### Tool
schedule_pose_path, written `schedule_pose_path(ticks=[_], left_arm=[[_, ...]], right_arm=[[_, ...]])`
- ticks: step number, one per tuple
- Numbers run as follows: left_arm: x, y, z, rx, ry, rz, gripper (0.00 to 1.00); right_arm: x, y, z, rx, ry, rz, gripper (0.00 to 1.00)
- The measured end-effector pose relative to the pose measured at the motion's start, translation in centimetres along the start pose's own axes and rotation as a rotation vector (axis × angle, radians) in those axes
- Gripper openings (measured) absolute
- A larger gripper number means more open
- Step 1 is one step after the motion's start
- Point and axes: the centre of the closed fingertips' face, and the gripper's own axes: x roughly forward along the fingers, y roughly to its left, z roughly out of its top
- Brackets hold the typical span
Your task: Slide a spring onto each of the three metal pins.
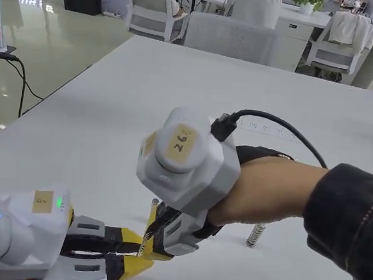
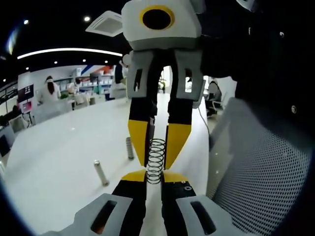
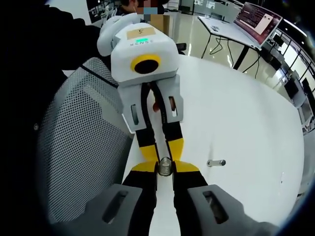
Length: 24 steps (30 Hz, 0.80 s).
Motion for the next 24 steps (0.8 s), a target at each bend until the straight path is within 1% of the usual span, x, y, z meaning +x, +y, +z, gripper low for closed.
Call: schedule_pose_path(ticks=[2,3,5,8,11,15,18,21,24], left_arm=[[0.01,-0.02,0.27,0.0,-0.009,-0.002,0.02],[0.04,-0.02,0.24,0.004,-0.001,-0.003,0.02],[0.05,0.02,0.33,0.007,-0.002,-0.001,0.02],[0.02,0.07,0.31,0.001,-0.01,-0.001,0.02],[0.12,0.0,0.24,0.007,-0.009,-0.003,0.03],[0.12,0.21,0.22,0.002,-0.017,0.008,0.03],[0.04,0.49,0.1,-0.002,-0.014,0.022,0.05],[-0.05,0.62,-0.12,-0.009,-0.009,0.028,0.1],[-0.19,0.72,-0.38,-0.015,-0.006,0.032,0.12]], right_arm=[[0.07,-0.03,-0.04,-0.002,0.003,0.0,0.09],[0.05,-0.01,-0.04,0.0,0.004,0.001,0.09],[-0.01,-0.04,-0.05,0.003,0.003,0.003,0.09],[-0.02,-0.09,-0.12,0.012,0.005,0.003,0.09],[0.03,-0.07,-0.18,0.023,0.01,0.008,0.09],[0.03,-0.23,-0.11,0.023,0.014,0.004,0.09],[0.06,-0.36,-0.09,0.024,0.015,0.005,0.09],[0.1,-0.52,-0.15,0.024,0.018,0.003,0.09],[0.02,-0.63,-0.27,0.027,0.019,0.002,0.09]])
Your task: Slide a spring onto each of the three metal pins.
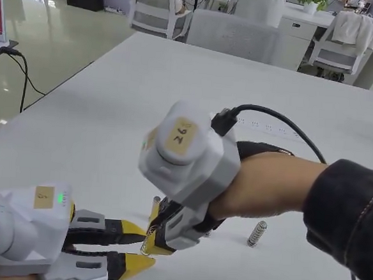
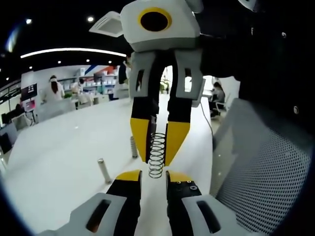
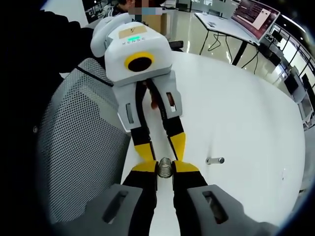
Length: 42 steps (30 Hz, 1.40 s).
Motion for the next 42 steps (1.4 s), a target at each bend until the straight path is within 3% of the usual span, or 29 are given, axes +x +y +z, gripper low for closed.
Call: schedule_pose_path(ticks=[21,30,42], left_arm=[[-1.1,1.6,-1.0,-0.055,0.01,0.078,0.44],[-1.4,2.0,-1.4,-0.066,0.013,0.098,0.51],[-1.5,2.3,-1.8,-0.081,0.016,0.119,0.6]], right_arm=[[-1.5,-2.3,-1.1,0.021,0.018,-0.054,0.09],[-2.6,-3.9,-1.6,0.042,0.022,-0.09,0.09],[-2.6,-5.5,-1.6,0.044,0.033,-0.118,0.09]])
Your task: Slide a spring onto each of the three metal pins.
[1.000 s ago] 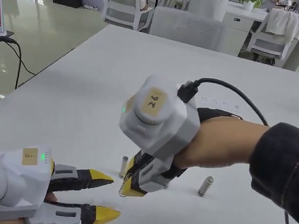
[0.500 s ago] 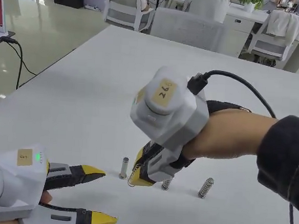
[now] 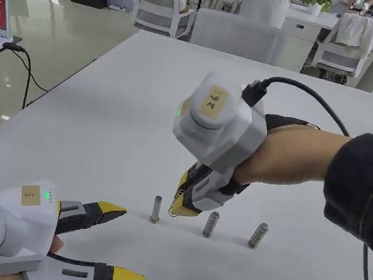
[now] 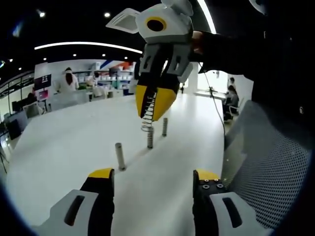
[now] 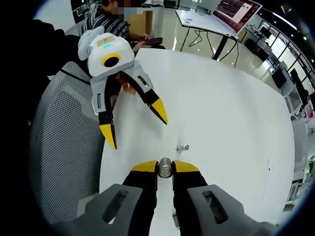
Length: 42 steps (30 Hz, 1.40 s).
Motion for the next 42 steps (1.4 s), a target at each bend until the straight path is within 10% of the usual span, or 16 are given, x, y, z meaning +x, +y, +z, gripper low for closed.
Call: schedule_pose_path(ticks=[19,42], left_arm=[[0.2,-0.3,-0.1,-0.001,-0.009,-0.001,0.64],[-0.3,-0.1,-0.6,-0.013,-0.007,0.009,0.62]], right_arm=[[2.7,-3.4,0.8,-0.027,0.023,-0.038,0.09],[5.0,-3.6,0.6,-0.029,0.064,-0.002,0.09]])
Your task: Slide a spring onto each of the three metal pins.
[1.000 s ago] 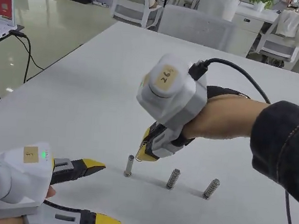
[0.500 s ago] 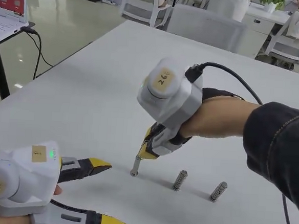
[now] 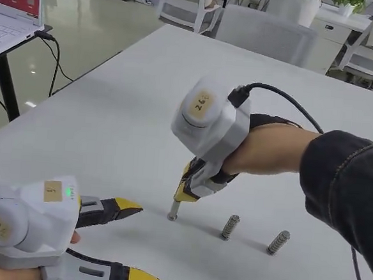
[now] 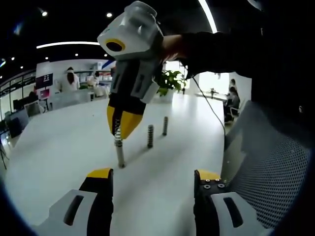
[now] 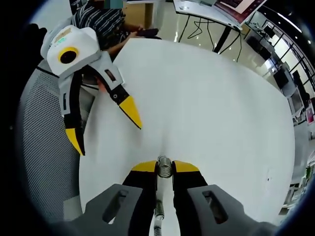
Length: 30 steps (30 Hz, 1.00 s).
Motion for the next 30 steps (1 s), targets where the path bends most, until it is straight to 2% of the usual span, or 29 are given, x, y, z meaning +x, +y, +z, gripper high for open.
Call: schedule_pose_path(ticks=[15,30], left_arm=[[-0.1,0.1,-0.2,-0.003,0.005,0.003,0.6],[-0.2,0.3,-0.4,-0.007,0.012,0.009,0.6]], right_arm=[[2.5,0.9,-0.7,-0.002,0.044,0.038,0.09],[4.1,1.5,-1.7,0.006,0.069,0.061,0.09]])
